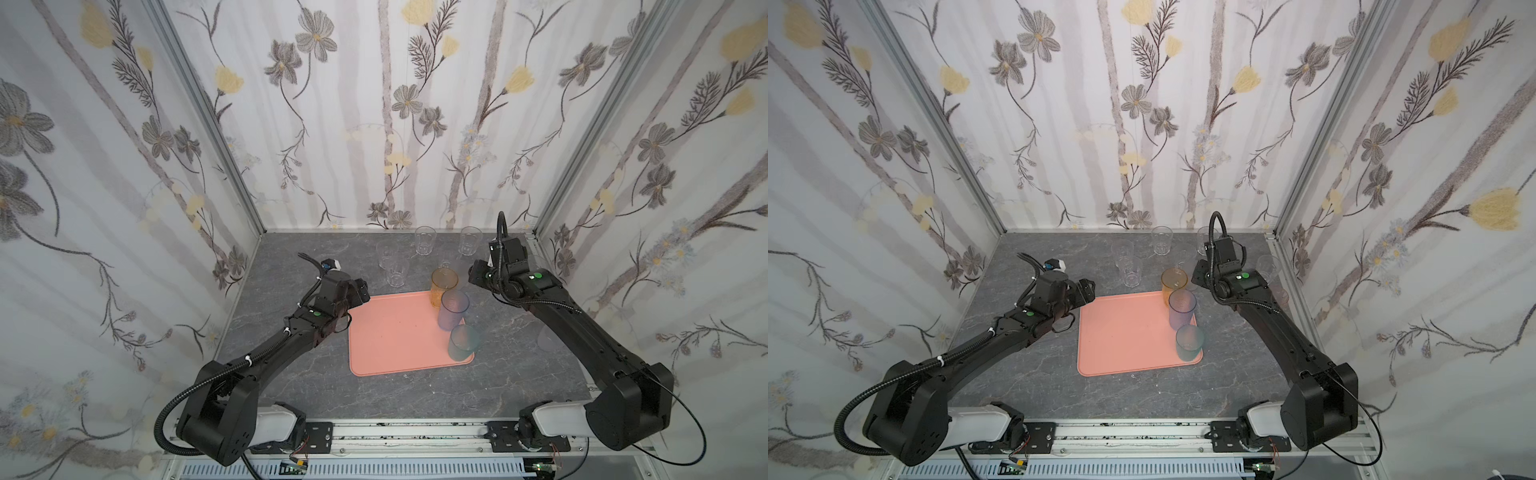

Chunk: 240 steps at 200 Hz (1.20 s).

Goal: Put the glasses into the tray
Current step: 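Release the tray and reach the left gripper toward a clear glass while right arm rises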

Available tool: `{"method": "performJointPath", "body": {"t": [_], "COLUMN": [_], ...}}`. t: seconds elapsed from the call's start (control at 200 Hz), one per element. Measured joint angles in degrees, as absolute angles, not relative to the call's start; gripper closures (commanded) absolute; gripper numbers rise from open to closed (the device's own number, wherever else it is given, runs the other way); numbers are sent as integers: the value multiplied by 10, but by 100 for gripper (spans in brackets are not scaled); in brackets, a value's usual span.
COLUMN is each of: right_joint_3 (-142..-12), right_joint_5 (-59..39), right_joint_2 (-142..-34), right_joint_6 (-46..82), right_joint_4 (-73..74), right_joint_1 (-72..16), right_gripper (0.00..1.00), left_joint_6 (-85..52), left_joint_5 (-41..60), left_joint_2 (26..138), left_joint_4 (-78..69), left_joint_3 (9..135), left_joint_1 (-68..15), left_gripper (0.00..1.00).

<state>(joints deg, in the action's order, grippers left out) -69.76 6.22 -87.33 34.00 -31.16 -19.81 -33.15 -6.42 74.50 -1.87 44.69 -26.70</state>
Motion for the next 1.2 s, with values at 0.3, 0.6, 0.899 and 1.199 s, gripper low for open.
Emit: {"method": "performJointPath", "body": {"t": [0.3,0.6,0.899,1.199], "right_joint_3": [-702,-711,-792,-923], "right_joint_5": [38,6,4,19], "right_joint_2": [-883,-900,-963,-1035], "right_joint_6": [345,364,366,354], "right_joint_4": [-310,-306,-310,-317], "right_joint_1": [-199,-212,-241,-271], "right_gripper": [50,51,51,52], "left_joint_6": [-302,-270,-242,-273], "left_joint_5": [-95,-106,-93,14], "left_joint_2": [779,823,847,978], "left_joint_4": [-18,-18,-17,-12], "left_joint_3": [478,501,535,659], "left_joint_1": [-343,-375,-314,-250], "left_gripper": [14,11,14,21]}}
